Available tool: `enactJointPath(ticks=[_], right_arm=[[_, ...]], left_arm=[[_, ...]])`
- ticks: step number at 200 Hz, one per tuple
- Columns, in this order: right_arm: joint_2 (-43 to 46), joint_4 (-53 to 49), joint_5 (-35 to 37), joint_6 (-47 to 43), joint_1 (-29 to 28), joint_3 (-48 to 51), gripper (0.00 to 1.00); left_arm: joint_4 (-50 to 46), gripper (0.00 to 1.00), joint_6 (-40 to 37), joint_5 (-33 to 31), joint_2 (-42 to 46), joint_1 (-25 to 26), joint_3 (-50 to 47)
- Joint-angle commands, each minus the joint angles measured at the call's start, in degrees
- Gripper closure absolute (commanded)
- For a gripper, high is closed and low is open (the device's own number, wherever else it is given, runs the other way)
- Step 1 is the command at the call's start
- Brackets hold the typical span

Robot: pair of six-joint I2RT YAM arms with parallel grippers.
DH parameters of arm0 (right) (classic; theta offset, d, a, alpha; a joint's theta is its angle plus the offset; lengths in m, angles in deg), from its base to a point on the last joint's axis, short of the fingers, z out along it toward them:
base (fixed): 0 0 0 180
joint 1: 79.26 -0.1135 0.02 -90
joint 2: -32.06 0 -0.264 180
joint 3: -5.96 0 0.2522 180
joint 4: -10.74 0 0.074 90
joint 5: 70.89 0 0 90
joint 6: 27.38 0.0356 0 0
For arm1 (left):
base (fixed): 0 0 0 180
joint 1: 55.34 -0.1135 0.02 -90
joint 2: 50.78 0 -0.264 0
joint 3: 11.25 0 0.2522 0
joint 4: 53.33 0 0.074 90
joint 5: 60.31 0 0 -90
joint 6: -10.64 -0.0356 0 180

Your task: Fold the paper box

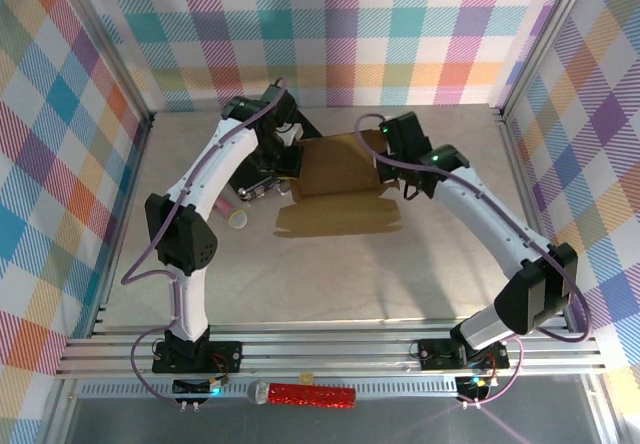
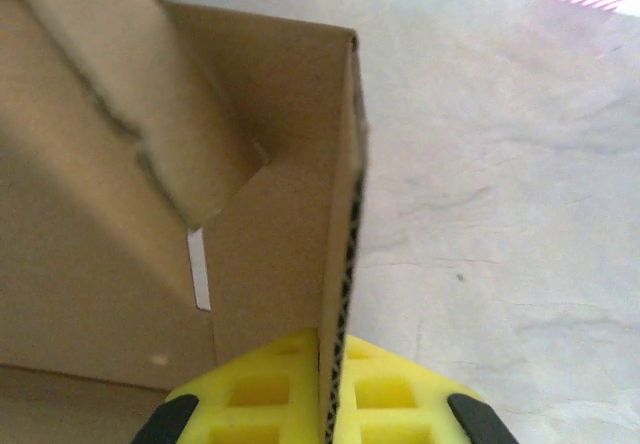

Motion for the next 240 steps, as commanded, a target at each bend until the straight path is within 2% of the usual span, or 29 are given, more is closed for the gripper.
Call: enactJointPath(ticks=[1,17,51,60,74,95,185,211,228,240], right_arm=[[-0.54,-3.47,12.49,-1.01,-6.17,-0.66,1.0],[-2.52,-4.95,15.86,-1.21,-8.67,-2.97,1.0],[-5.58,-7.95,16.29,1.12,-10.14,-8.43,1.0],[-5.84,-8.3,15.06,1.09,-10.14,-9.59,1.0],[-6.7,-9.92,9.09,0.82,-10.21,-12.53,1.0],[-8.25,-12.75,6.06,2.31,-10.42,-15.78,1.0],[-16.11,-16.3,15.57,4.67,-14.06,-21.97,1.0],[-18.31,-17.65,15.43,6.05,-14.45,-25.16,0.96],[-18.45,-18.31,15.0,5.53,-14.44,-26.76,0.89],[-17.81,-18.33,10.62,4.5,-14.0,-27.65,0.8]], left_arm=[[1.4,1.0,1.16,3.13,-0.48,-0.05,2.86],[1.5,1.0,1.16,3.21,-0.51,0.03,2.78],[1.57,1.0,1.07,2.89,-0.35,0.21,2.37],[1.59,1.0,0.98,2.76,-0.05,0.16,1.96],[2.08,1.0,0.9,2.73,0.37,0.2,1.31],[2.55,1.0,1.05,2.69,0.65,0.21,0.91],[2.25,1.0,1.86,3.37,0.46,1.07,1.93],[2.13,1.0,1.87,3.18,0.6,1.09,1.78],[2.06,1.0,1.52,2.67,0.8,1.09,1.29],[2.44,1.0,1.27,2.69,1.12,0.92,0.54]])
